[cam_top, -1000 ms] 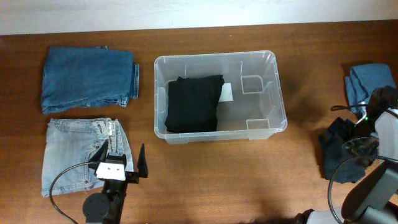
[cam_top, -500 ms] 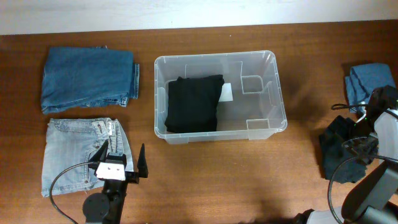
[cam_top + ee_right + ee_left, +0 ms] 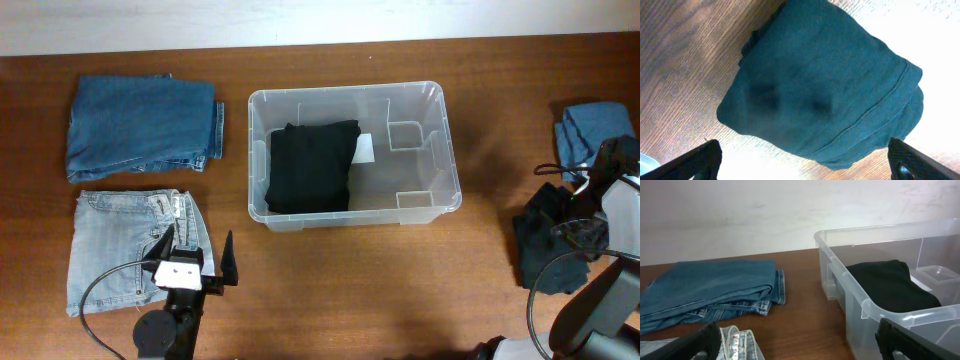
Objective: Pack container
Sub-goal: 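Lower the right gripper and grasp the dark grey garment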
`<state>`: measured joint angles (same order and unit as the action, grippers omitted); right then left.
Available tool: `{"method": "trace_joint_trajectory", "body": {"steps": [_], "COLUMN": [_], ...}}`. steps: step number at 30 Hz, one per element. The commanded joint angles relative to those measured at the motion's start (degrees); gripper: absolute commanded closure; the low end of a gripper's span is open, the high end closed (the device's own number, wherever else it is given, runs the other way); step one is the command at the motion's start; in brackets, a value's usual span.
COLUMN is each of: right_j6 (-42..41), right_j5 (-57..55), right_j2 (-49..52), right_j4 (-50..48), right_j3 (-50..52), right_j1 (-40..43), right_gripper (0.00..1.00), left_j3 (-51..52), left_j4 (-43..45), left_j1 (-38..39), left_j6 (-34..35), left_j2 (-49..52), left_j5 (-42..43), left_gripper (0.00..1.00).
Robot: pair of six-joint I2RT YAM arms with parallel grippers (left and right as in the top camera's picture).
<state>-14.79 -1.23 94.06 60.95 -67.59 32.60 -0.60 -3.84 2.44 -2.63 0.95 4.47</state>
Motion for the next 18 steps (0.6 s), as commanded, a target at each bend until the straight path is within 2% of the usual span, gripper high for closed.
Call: {"method": "trace_joint_trajectory", "body": {"steps": [1, 3, 4, 5, 6, 7, 14, 18], "right_j6": [0.9, 0.9, 0.9, 0.9, 0.9, 0.9, 0.9, 0.8], "right_j5": [-0.9, -0.9, -0.9, -0.9, -0.9, -0.9, -1.1, -2.4], "right_j2": [0.2, 0.5, 0.7, 1.2, 1.9, 2.2, 3.8, 4.0], "right_j4": [-0.7, -1.0, -1.2, -1.3, -1.5, -1.6, -4.7, -5.5], "right_j3": [0.2, 0.2, 0.2, 0.2, 0.2, 0.2, 0.2, 0.2], "right_j1": [0.1, 0.1, 0.1, 0.1, 0.1, 0.1, 0.1, 0.2], "right_gripper": [0.01, 0.01, 0.05, 0.14, 0.34, 0.44, 0.84, 0.95], "left_j3": [0.1, 0.1, 0.1, 0.1, 0.1, 0.1, 0.1, 0.1], "left_j4": [-0.5, -0.5, -0.4, -0.5, -0.5, -0.5, -0.5, -0.5], "left_j1": [-0.4, -0.4, -0.4, -0.4, -0.4, -0.4, -0.4, -0.4], "left_j6": [-0.9, -0.9, -0.9, -0.9, -0.9, -0.9, -0.9, -0.9], "left_j2": [-0.3, -0.3, -0.3, -0.3, -0.3, -0.3, -0.3, -0.3], "left_j5": [0.2, 0.2, 0.2, 0.2, 0.2, 0.2, 0.2, 0.2], "left_gripper": [0.01, 0.01, 0.01, 0.01, 0.01, 0.01, 0.01, 0.01]}}
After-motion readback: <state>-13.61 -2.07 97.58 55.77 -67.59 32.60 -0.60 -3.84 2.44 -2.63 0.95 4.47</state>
